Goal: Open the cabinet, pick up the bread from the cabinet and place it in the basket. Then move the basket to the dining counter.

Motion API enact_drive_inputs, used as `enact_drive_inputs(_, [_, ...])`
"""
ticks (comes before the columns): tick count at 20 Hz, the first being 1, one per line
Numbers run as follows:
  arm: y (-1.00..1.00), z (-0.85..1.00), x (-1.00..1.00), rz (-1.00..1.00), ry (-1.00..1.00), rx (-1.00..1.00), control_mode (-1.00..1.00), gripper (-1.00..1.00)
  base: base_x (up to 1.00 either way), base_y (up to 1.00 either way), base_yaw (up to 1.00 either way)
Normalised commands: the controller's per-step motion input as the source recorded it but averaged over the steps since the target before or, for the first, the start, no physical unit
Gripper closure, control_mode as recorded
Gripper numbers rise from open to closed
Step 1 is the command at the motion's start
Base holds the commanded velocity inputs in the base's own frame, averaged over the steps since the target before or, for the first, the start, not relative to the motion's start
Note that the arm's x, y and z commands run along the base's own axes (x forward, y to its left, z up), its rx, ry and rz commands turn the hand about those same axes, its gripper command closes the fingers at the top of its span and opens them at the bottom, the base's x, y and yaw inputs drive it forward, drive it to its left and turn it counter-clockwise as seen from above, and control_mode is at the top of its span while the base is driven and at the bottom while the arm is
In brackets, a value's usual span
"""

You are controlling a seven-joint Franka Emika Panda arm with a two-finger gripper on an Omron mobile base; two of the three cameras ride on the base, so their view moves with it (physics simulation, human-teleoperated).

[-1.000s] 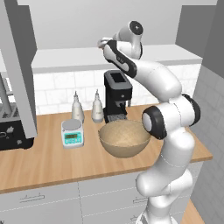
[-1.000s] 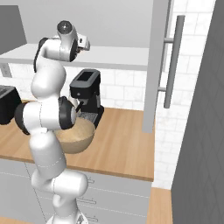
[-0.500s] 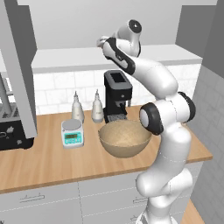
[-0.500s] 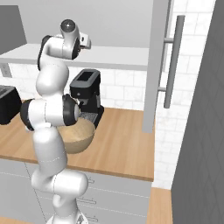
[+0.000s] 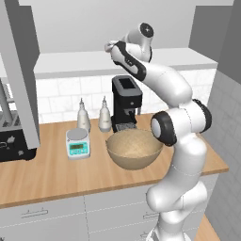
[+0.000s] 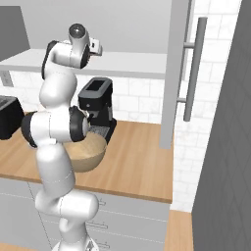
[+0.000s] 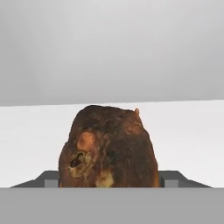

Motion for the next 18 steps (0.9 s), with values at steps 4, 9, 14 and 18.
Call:
enact_drive_inputs(4, [0.0, -0.05, -0.17, 0.0, -0.07, 0.0, -1.0, 1.0, 0.0, 0.0, 0.0])
enact_drive_inputs(9, [0.0, 0.02, -0.95, 0.0, 0.01, 0.0, -1.0, 1.0, 0.0, 0.0, 0.0])
enact_drive_inputs(14, [0.0, 0.14, -1.0, 0.0, 0.0, 0.0, -1.0, 1.0, 0.0, 0.0, 0.0])
enact_drive_inputs(18, [0.0, 0.11, -1.0, 0.0, 0.02, 0.0, -1.0, 1.0, 0.0, 0.0, 0.0])
